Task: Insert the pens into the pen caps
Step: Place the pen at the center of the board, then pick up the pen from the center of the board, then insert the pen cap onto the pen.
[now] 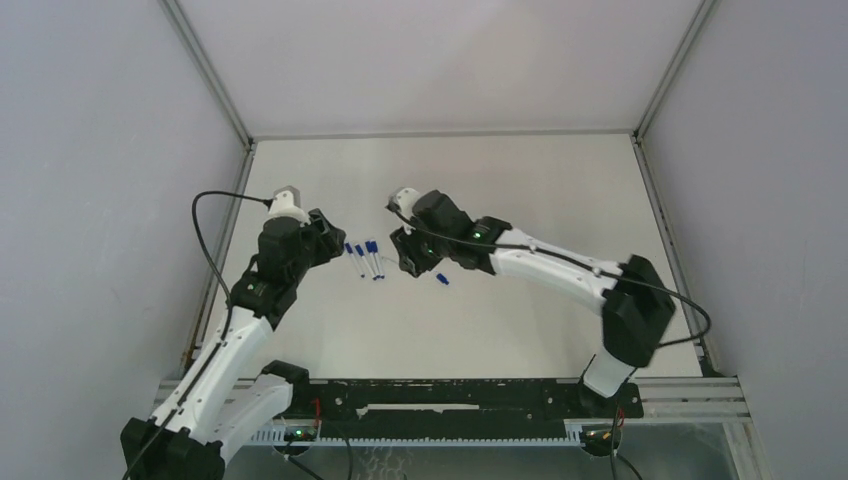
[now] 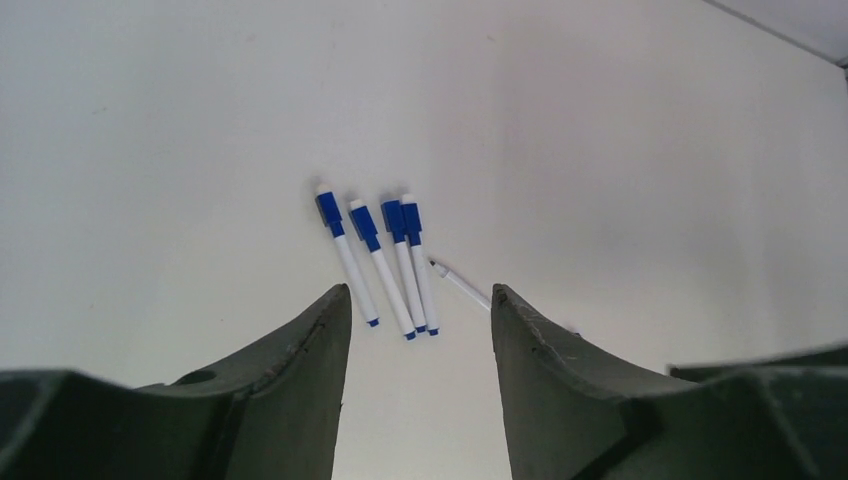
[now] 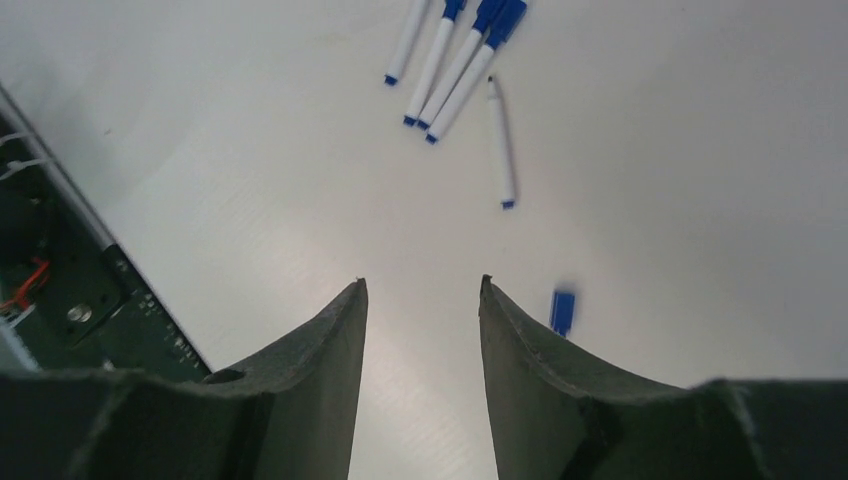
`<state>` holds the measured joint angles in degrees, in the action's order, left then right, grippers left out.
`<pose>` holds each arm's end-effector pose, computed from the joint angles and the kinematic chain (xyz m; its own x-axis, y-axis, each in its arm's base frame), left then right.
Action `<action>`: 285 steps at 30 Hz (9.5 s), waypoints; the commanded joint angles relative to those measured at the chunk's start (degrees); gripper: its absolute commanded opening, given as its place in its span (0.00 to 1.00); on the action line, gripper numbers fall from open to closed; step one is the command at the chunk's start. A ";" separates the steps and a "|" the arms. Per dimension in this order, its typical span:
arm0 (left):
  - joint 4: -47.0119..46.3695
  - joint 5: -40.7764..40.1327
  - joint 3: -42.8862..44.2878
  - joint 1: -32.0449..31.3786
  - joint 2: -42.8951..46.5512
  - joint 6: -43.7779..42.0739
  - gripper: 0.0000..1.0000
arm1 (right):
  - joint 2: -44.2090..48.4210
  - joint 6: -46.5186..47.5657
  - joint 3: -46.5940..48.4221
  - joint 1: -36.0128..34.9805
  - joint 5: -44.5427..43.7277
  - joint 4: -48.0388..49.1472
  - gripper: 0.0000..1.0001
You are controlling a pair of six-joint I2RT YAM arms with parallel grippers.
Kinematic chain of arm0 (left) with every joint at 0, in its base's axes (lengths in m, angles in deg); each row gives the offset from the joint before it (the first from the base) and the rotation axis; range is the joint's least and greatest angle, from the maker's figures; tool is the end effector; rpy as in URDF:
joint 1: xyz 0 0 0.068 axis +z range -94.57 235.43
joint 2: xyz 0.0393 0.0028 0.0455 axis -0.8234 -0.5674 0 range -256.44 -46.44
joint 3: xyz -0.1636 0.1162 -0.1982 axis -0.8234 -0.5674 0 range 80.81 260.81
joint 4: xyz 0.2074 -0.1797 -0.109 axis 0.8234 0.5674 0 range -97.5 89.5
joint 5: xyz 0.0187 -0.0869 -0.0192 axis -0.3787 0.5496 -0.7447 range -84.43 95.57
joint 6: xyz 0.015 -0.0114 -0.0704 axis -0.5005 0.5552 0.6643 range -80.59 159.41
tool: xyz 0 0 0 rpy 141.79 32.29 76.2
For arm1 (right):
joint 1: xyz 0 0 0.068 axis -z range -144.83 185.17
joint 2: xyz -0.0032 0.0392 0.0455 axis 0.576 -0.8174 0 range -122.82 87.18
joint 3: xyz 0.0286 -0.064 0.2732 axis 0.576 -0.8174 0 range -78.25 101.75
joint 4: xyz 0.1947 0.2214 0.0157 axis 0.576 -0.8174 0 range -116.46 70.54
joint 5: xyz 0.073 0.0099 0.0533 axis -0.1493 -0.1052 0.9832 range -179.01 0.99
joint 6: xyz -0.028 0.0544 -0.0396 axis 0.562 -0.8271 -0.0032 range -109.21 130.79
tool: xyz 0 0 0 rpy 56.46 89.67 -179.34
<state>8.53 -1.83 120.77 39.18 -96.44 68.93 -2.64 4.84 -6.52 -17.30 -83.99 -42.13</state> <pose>0.2438 -0.0628 0.2743 -0.4491 -0.3781 -0.8095 -0.0632 0.9172 -0.3933 0.2434 0.3255 0.2691 -0.4818 -0.4575 -0.7474 -0.7846 0.6050 0.1354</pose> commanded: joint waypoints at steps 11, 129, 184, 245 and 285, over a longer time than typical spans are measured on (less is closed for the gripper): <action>6.34 -9.98 1.60 0.25 11.23 -5.69 0.58 | -33.54 9.35 32.78 2.04 0.70 -14.33 0.48; -39.73 35.83 0.71 -10.73 -4.32 10.13 0.01 | 15.73 -18.53 -6.69 3.62 6.97 27.77 0.09; -2.16 -3.51 2.87 -8.36 10.63 -15.11 0.00 | -25.22 5.08 13.13 7.74 -2.63 -13.51 0.49; -1.88 -3.27 3.28 -8.36 10.20 -14.84 0.00 | -28.39 5.78 13.62 7.29 -0.75 -21.31 0.38; -6.43 14.24 10.55 -12.16 3.44 -11.04 0.00 | 8.87 -0.99 3.10 11.45 6.72 1.80 0.00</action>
<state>6.76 5.89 124.71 29.87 -91.28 57.43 -3.06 6.94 -0.34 -6.54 -78.44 -50.85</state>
